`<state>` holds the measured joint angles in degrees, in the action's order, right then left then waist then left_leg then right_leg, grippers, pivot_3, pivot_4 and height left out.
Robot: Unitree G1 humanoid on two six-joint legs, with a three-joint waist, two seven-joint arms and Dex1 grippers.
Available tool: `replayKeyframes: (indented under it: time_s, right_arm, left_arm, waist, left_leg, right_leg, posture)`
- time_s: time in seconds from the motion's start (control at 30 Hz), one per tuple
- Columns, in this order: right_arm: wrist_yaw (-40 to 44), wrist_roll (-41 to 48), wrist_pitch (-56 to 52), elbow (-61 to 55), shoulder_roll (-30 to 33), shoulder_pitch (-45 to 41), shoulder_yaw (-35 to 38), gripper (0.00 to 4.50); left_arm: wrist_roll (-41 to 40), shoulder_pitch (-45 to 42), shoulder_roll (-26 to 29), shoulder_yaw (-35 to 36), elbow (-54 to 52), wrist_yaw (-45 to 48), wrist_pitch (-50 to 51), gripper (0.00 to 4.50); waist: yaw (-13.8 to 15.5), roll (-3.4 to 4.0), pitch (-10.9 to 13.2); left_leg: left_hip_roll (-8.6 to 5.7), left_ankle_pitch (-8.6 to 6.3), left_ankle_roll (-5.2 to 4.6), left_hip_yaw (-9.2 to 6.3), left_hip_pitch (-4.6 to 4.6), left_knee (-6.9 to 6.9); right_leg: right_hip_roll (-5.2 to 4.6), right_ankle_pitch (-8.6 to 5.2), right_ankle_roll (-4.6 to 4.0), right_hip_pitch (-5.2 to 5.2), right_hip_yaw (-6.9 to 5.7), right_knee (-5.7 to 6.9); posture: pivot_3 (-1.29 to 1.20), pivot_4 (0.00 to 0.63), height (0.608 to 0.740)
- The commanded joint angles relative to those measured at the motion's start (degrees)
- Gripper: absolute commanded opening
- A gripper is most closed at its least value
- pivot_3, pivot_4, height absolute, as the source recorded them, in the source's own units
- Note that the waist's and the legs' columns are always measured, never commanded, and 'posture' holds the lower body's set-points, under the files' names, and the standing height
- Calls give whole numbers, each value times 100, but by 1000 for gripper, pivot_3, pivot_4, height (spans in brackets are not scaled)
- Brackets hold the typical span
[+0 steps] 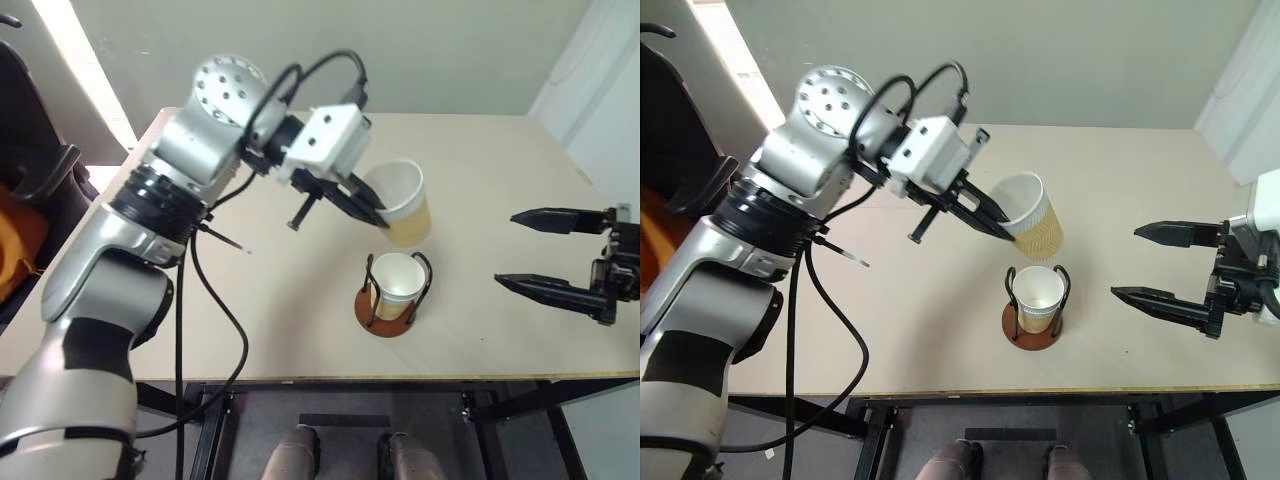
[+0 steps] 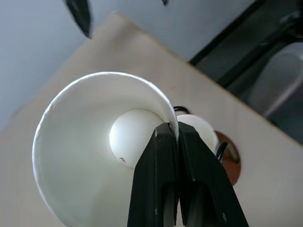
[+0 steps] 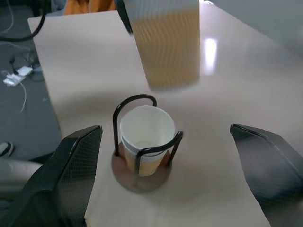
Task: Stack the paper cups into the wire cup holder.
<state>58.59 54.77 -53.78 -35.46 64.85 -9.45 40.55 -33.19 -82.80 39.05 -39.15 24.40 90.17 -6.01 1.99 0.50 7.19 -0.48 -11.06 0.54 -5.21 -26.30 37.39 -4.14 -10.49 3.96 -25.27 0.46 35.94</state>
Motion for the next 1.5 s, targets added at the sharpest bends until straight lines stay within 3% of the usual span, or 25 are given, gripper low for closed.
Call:
replayKeyframes:
  time_s: [0.03, 0.37, 0.87, 1.0, 1.2, 1.37, 1.5]
  right_arm:
    - [-175, 96, -137, -278, 104, 175, 571, 4500]
    - [-483, 432, -621, -737, 291, 535, 1323, 4500]
    - [-723, 712, -881, -938, 399, 775, 1730, 4500]
    - [-777, 684, -848, -945, 394, 787, 1665, 4500]
    - [-786, 649, -797, -943, 383, 821, 1609, 4500]
    - [-707, 473, -449, -777, 370, 795, 1018, 4500]
    - [-398, -130, 289, -60, 396, 612, -81, 4500]
  left_arm:
    - [-253, -352, -100, -283, 161, 233, -475, 64]
    - [-365, -334, -339, -1264, 339, 233, -1309, 64]
    - [-96, -435, -663, -1513, 848, 233, -1885, 64]
    - [-111, -456, -577, -1678, 760, 233, -1937, 1012]
    - [8, -477, -708, -1571, 933, 233, -2047, 3177]
    - [305, -482, -933, -801, 1493, 233, -1769, 3177]
    - [389, -106, -321, -271, 1475, 233, -1114, 3177]
  waist:
    - [11, 0, 0]
    - [57, 4, -1]
    - [80, 4, -1]
    - [80, 4, -1]
    - [81, 4, -1]
    - [80, 4, -1]
    - [0, 9, -4]
  left_leg:
    - [0, -5, 0, -3, -7, 12]
    - [-21, -85, -43, 16, -24, 90]
    - [-48, -129, -97, 78, -14, 122]
    - [-48, -136, -101, 79, -15, 131]
    - [-48, -141, -107, 80, -16, 136]
    - [-47, -152, -117, 85, -15, 159]
    - [-46, -153, -118, 91, -7, 162]
  right_leg:
    - [-3, -4, 7, 0, 1, -1]
    - [-15, -17, 55, 13, 34, -1]
    - [-20, -32, 118, 14, 122, 2]
    - [-21, -34, 121, 16, 123, 2]
    - [-21, -34, 122, 18, 123, 2]
    - [-21, -33, 126, 25, 124, 3]
    - [-20, -32, 129, 28, 126, 3]
  posture:
    - [0, 150, 740]
    - [0, 150, 740]
    - [0, 150, 740]
    - [0, 150, 740]
    - [0, 150, 740]
    - [0, 150, 740]
    - [0, 150, 740]
